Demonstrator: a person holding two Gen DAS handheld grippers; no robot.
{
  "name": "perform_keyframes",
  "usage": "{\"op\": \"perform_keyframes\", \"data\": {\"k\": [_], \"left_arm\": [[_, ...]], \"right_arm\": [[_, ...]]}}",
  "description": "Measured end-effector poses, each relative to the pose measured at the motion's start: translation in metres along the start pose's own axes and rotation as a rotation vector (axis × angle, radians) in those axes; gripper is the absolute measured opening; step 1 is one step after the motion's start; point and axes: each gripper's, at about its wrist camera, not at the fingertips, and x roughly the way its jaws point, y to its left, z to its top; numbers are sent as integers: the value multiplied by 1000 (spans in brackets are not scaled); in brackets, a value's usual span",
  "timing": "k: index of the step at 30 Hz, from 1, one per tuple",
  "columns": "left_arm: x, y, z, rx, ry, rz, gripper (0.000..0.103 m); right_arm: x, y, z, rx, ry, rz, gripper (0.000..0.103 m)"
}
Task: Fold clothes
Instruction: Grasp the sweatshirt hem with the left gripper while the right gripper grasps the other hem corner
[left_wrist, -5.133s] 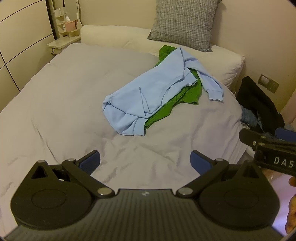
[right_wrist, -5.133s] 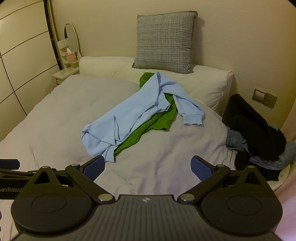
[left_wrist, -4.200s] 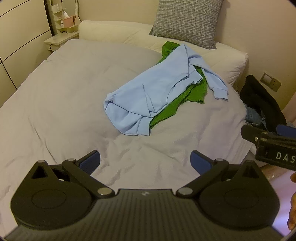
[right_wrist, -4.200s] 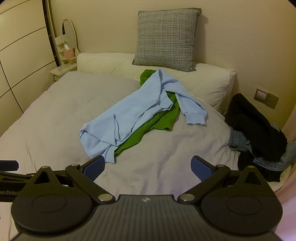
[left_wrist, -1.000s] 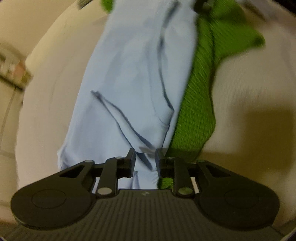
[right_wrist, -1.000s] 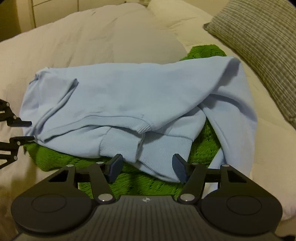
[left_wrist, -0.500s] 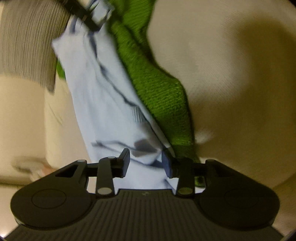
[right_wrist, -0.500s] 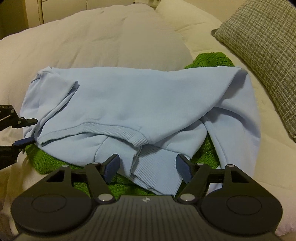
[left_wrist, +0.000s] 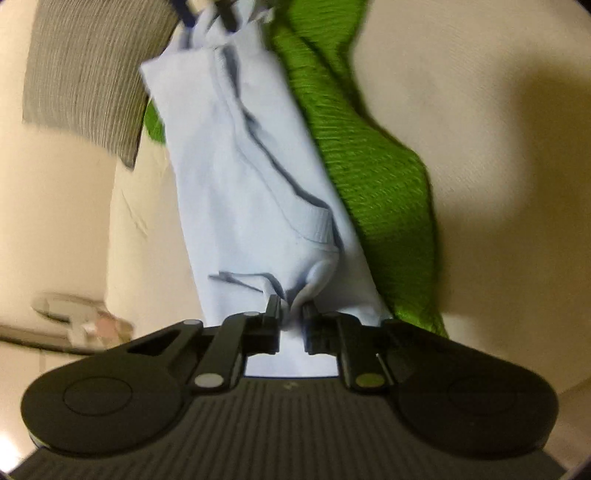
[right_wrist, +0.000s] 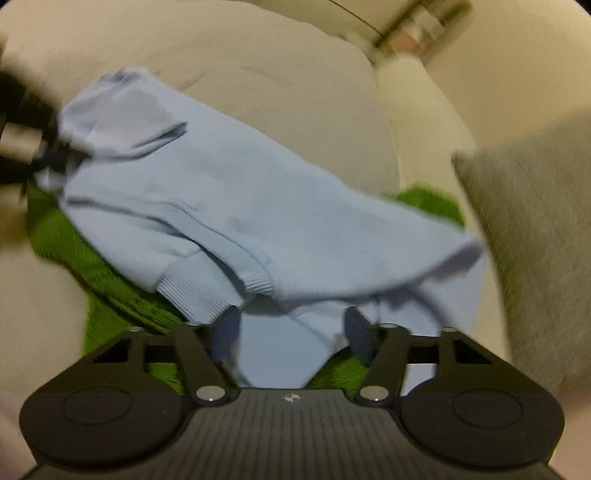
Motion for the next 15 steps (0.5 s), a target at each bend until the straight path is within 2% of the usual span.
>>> {"op": "perform_keyframes", "data": {"k": [1, 2, 3, 6, 8, 10, 11, 12, 14, 15], "left_arm": [[1, -4, 0, 17, -3, 2, 16], [3, -11, 0, 51, -6, 18, 18], [6, -20, 0, 98, -13, 35, 24], [15, -38, -1, 191, -34, 81, 25], [23, -33, 0, 221, -40, 98, 24], [25, -27, -3, 202, -26, 89, 12], [26, -24, -4, 193, -18, 85, 11], [23, -16, -2, 155, -11, 87, 9], [20, 5, 0, 49, 10, 102, 8], [16, 17, -2, -12, 25, 104, 8]], "right_arm": [[2, 3, -2, -57, 0, -30, 51], [5, 6, -5, -114, 3, -57, 46], [10, 9, -7, -166, 3, -80, 43], [21, 21, -12, -307, -20, -118, 43], [27, 29, -12, -379, -46, -135, 43], [33, 35, -12, -433, -67, -155, 44], [37, 38, -13, -453, -71, -162, 42], [40, 38, -13, -462, -72, -165, 27], [40, 36, -9, -433, -71, -170, 15], [39, 34, -7, -412, -71, -174, 0]]}}
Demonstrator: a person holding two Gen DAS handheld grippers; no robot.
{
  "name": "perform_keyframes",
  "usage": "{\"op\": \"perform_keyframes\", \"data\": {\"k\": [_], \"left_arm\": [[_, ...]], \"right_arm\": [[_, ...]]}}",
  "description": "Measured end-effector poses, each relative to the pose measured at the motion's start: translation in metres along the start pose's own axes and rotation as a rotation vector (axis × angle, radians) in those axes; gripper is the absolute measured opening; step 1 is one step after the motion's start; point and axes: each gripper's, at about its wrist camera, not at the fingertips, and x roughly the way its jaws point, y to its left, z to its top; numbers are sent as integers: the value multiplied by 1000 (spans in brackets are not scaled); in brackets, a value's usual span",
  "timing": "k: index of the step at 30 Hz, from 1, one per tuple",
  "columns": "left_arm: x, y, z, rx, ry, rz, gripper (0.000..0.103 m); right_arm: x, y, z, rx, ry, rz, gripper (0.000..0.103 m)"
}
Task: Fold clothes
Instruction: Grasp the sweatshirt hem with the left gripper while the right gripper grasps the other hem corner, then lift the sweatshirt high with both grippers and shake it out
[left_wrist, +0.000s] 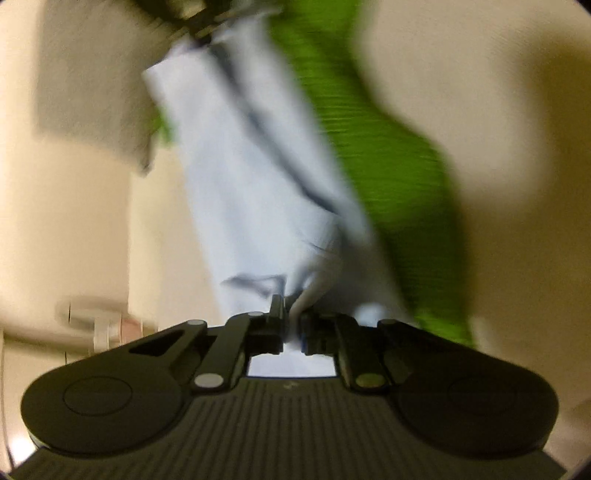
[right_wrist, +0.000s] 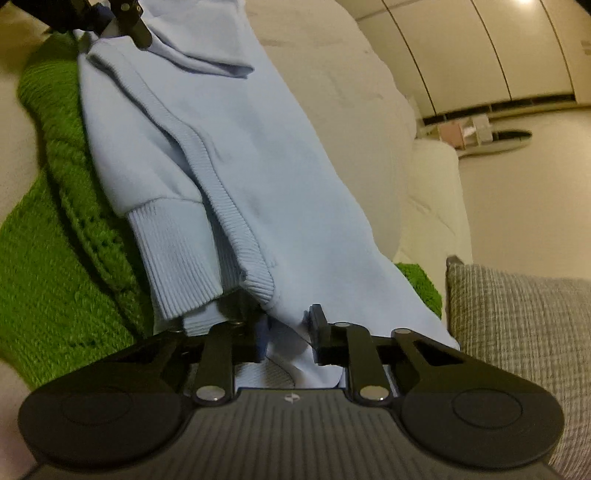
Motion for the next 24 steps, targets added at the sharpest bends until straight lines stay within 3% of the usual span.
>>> {"op": "perform_keyframes", "data": {"k": [8, 12, 16, 19, 24], "left_arm": [[-39, 108, -28, -546, 124, 52, 7], [-90, 166, -57, -829, 147, 157, 7], [-157, 216, -82, -1056, 121, 245, 7], [-210, 240, -104, -1118, 90, 317, 5], [-293, 252, -140, -1176, 45, 352, 5]], "right_arm": [[-56, -45, 29, 268, -82, -138, 0], [-104, -68, 64, 358, -165, -256, 0], [-162, -85, 106, 415, -258, -361, 0], [-210, -97, 139, 462, -333, -421, 0], [-301, -110, 202, 515, -471, -503, 0]]}}
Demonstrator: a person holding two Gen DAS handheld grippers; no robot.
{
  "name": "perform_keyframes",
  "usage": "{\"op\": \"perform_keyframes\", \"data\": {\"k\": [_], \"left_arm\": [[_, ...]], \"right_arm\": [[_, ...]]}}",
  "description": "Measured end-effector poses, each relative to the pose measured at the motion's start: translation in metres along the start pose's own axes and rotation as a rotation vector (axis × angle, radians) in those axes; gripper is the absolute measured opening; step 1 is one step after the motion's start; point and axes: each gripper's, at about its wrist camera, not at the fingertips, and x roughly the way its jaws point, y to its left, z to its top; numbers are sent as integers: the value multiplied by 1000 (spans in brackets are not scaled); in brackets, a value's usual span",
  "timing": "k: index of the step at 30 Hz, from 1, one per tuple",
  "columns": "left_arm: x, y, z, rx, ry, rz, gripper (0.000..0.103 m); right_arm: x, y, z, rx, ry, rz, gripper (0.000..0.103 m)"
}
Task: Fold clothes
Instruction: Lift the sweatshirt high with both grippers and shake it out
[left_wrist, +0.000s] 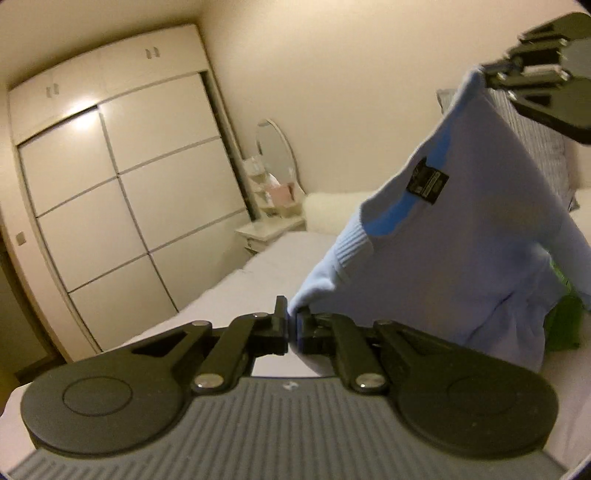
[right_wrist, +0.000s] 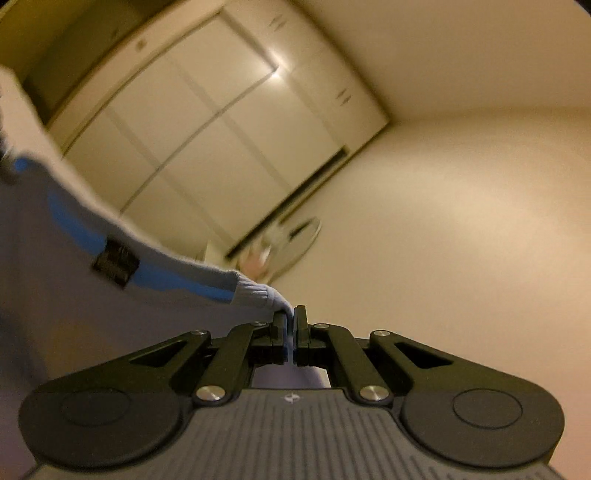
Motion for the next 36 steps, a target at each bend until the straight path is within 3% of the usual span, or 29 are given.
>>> {"op": "perform_keyframes", "data": {"k": [6, 9, 14, 20, 25, 31, 36], "left_arm": [[-106, 94, 1, -46, -66, 87, 5], [-165, 141, 7, -36, -110, 164, 5], [-242, 187, 15, -1, -160, 336, 5], [-344, 214, 12, 0, -176, 565, 5], [-409, 235, 5, -1, -138, 691, 5], [-468, 252, -1, -7, -96, 767, 5], [-475, 267, -1, -8, -88, 785, 5]], "right_arm": [[-69, 17, 113, 62, -115, -19, 0], [-99, 26, 153, 138, -140, 3, 0], [-143, 41, 207, 232, -188, 86, 0], [-219, 51, 262, 282, -310, 225, 0], [-273, 59, 292, 282, -418, 342, 0], [-326, 65, 328, 283, -493, 414, 0], [-340, 64, 346, 288, -514, 445, 0]]}}
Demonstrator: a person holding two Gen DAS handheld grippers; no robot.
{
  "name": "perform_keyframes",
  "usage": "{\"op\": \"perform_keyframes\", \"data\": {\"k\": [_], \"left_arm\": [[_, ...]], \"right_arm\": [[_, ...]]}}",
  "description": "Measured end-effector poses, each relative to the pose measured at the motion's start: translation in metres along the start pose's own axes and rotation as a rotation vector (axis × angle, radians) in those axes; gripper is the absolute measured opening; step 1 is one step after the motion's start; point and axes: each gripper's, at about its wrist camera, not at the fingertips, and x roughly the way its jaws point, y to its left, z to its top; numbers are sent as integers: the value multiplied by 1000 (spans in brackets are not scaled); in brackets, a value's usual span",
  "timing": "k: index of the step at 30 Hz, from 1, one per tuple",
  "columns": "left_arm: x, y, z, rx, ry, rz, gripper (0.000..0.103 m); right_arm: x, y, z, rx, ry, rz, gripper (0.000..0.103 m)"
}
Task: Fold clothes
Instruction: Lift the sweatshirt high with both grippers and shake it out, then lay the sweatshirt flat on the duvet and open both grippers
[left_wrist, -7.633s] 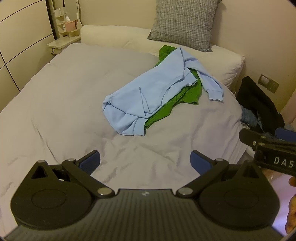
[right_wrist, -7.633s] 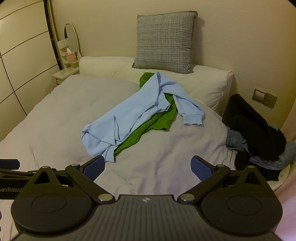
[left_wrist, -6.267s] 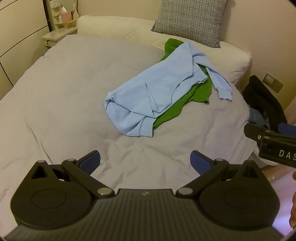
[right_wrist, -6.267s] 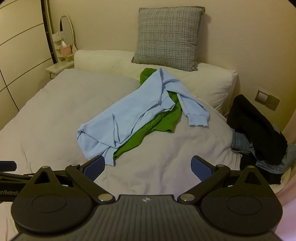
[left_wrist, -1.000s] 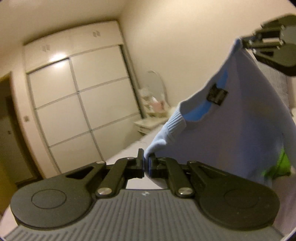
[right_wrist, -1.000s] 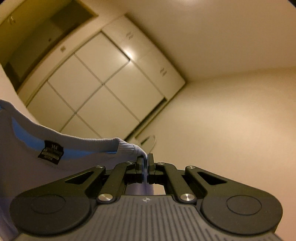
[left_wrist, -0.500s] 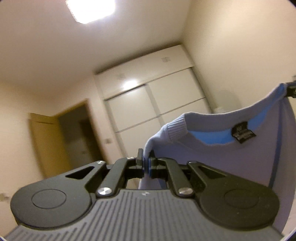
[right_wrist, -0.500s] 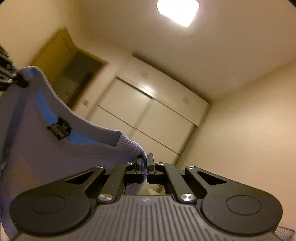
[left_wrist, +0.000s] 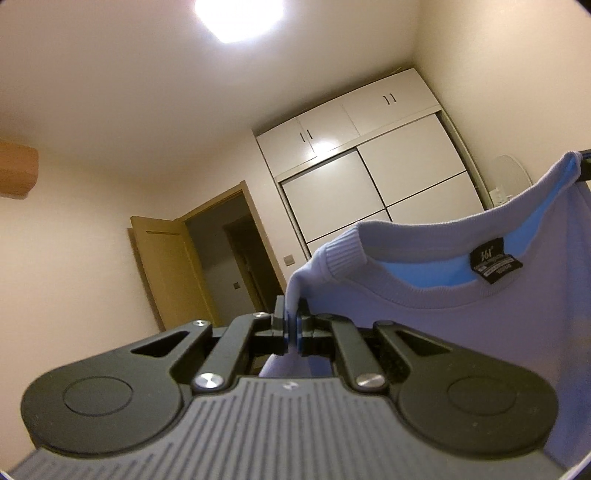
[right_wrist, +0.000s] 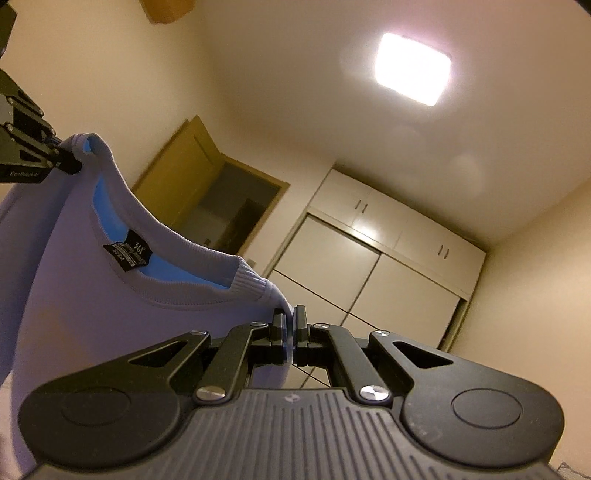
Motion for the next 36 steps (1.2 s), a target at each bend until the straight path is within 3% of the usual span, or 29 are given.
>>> {"op": "perform_keyframes", "data": {"k": [5, 9, 11, 14, 16, 17, 18, 20, 21, 24, 28, 32, 36], "left_arm": [[26, -4, -11, -3, 24, -7, 5], [91, -28, -39, -2, 87, -61, 5], [125, -33, -57, -5, 134, -106, 5], [216, -57, -87, -19, 242, -195, 5], [289, -79, -114, -11, 361, -246, 16], [327, -90, -127, -9, 429, -259, 19], [362, -100, -145, -8, 516, -302, 22], [402, -113, -175, 4, 617, -337, 22], [413, -115, -190, 18, 651, -355, 22], [428, -114, -236, 26, 741, -398, 24], [419, -106, -286, 44, 883, -444, 24], [366, -106, -327, 75, 1029, -496, 25], [312, -107, -338, 60, 1157, -526, 25]], "right_arm": [[3, 11, 18, -3, 17, 23, 0], [19, 28, -2, 0, 74, 35, 0], [46, 34, -17, -5, 120, 47, 0], [118, 43, -48, -6, 216, 76, 0], [186, 51, -83, -1, 326, 75, 0], [221, 55, -100, 13, 388, 74, 9], [255, 59, -117, 50, 463, 84, 43], [321, 63, -155, 160, 636, 119, 77], [341, 63, -170, 218, 682, 131, 77], [367, 61, -204, 399, 761, 150, 77], [353, 64, -246, 552, 874, 127, 77], [290, 69, -288, 673, 1024, 93, 77], [210, 96, -318, 762, 1161, 121, 77]]}}
